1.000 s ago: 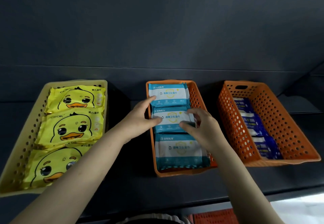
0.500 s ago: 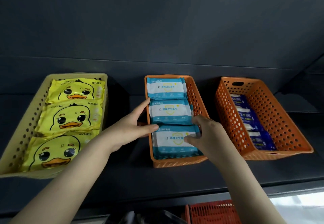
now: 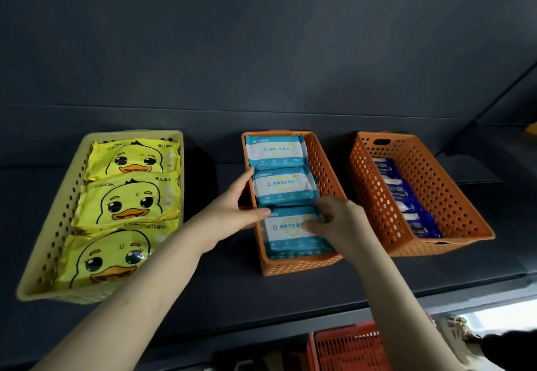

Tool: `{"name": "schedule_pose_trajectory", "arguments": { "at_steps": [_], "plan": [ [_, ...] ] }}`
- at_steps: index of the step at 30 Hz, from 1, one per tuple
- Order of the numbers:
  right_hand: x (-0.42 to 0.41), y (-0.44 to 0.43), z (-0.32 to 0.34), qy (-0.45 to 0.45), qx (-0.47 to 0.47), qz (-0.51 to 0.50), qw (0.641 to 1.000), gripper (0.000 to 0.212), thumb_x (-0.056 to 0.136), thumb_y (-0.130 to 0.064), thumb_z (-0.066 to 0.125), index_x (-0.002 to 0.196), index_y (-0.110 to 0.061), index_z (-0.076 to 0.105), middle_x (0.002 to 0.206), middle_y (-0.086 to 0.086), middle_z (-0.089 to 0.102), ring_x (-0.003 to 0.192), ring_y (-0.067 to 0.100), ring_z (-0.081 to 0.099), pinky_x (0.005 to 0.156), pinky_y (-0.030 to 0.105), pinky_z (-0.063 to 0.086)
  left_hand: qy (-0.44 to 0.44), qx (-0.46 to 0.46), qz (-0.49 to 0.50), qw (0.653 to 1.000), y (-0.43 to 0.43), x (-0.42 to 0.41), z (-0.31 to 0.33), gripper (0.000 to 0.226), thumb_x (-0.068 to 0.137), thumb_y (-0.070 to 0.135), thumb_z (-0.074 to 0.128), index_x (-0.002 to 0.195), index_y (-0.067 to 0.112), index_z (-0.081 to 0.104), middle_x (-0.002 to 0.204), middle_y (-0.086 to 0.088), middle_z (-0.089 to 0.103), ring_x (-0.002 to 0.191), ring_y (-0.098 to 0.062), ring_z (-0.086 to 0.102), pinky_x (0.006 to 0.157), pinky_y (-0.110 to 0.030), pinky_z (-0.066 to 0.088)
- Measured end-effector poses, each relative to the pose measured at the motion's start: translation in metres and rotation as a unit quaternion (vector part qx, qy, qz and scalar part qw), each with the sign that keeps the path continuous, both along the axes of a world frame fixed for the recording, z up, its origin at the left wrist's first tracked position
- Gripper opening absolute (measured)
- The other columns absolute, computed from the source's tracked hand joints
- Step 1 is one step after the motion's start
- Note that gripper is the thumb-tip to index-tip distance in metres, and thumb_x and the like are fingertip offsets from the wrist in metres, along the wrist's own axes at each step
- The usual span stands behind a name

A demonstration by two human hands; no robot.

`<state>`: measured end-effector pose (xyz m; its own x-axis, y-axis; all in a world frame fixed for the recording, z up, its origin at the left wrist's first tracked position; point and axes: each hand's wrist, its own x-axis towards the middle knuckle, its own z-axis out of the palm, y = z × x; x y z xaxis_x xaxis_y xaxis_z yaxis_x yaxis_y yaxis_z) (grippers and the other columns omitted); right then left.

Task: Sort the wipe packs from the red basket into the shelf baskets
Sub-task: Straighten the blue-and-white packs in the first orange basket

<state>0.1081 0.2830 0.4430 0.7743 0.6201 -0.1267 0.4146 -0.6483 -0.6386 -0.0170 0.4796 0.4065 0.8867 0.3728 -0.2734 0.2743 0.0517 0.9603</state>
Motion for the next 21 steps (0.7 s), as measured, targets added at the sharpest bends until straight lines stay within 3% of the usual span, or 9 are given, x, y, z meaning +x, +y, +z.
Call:
{"name": "schedule_pose_trajectory", "arguments": {
  "at_steps": [5,7,10,12,14,18,21],
  "plan": [
    [-0.003,-0.004,-0.005,0.024,0.041,-0.021,0.999,0.067,0.077,-0.021,0.081,0.136,-0.023,0.050,0.121,0.002,0.067,0.092,0.006,0.060,0.065,0.015,0.053,-0.010,0.010,0.017,1.000,-0.002,0.001,0.001,0.094,0.083,0.014,0.076,0.147,0.054,0.019,0.159,0.005,0.021,0.065,0.036,0.045,0.079,-0.020,0.057],
    [-0.002,-0.005,-0.003,0.011,0.027,-0.011,1.000,0.070,0.078,-0.022,0.080,0.140,-0.027,0.046,0.124,0.002,0.065,0.094,0.009,0.061,0.071,0.022,0.057,-0.010,0.025,0.013,1.000,-0.002,0.001,0.002,0.094,0.084,0.016,0.075,0.148,0.053,0.018,0.160,0.004,0.020,0.062,0.038,0.042,0.066,-0.010,0.052],
    [0.001,-0.004,0.000,0.002,-0.016,0.023,1.000,0.078,0.084,-0.025,0.075,0.149,-0.032,0.033,0.143,-0.001,0.047,0.119,0.019,0.054,0.085,0.028,0.053,-0.004,0.029,0.013,0.999,-0.001,0.002,0.002,0.093,0.084,0.016,0.075,0.148,0.053,0.018,0.160,0.004,0.019,0.063,0.037,0.043,0.064,-0.010,0.052],
    [0.005,-0.001,0.002,0.014,-0.055,0.055,0.997,0.079,0.088,-0.028,0.070,0.152,-0.037,0.025,0.150,-0.002,0.031,0.129,0.021,0.044,0.085,0.024,0.048,0.004,0.032,0.011,0.999,-0.001,0.001,0.003,0.093,0.084,0.017,0.075,0.147,0.055,0.018,0.160,0.005,0.020,0.069,0.032,0.044,0.070,-0.016,0.055],
    [0.007,0.001,0.003,0.001,-0.095,0.084,0.992,0.073,0.091,-0.031,0.065,0.152,-0.033,0.026,0.152,-0.001,0.024,0.133,0.021,0.038,0.095,0.028,0.046,0.012,0.036,0.008,0.999,-0.002,0.001,0.004,0.090,0.085,0.019,0.074,0.146,0.055,0.019,0.159,0.006,0.022,0.078,0.025,0.044,0.073,-0.019,0.056],
    [0.006,0.001,0.000,-0.027,-0.101,0.089,0.991,0.066,0.092,-0.032,0.064,0.150,-0.025,0.034,0.152,-0.002,0.029,0.137,0.020,0.034,0.108,0.037,0.039,0.016,0.063,0.025,0.998,-0.005,0.006,0.004,0.071,0.090,0.032,0.067,0.144,0.052,0.026,0.137,0.019,0.037,0.086,0.012,0.052,0.057,-0.011,0.052],
    [0.007,-0.002,-0.003,-0.040,-0.080,0.090,0.992,0.065,0.091,-0.032,0.065,0.149,-0.023,0.037,0.150,-0.001,0.033,0.135,0.019,0.037,0.108,0.035,0.038,0.025,0.117,0.059,0.991,-0.004,0.019,0.005,0.056,0.091,0.037,0.064,0.139,0.046,0.035,0.131,0.014,0.040,0.094,-0.006,0.059,0.051,-0.015,0.052]
  ]
}}
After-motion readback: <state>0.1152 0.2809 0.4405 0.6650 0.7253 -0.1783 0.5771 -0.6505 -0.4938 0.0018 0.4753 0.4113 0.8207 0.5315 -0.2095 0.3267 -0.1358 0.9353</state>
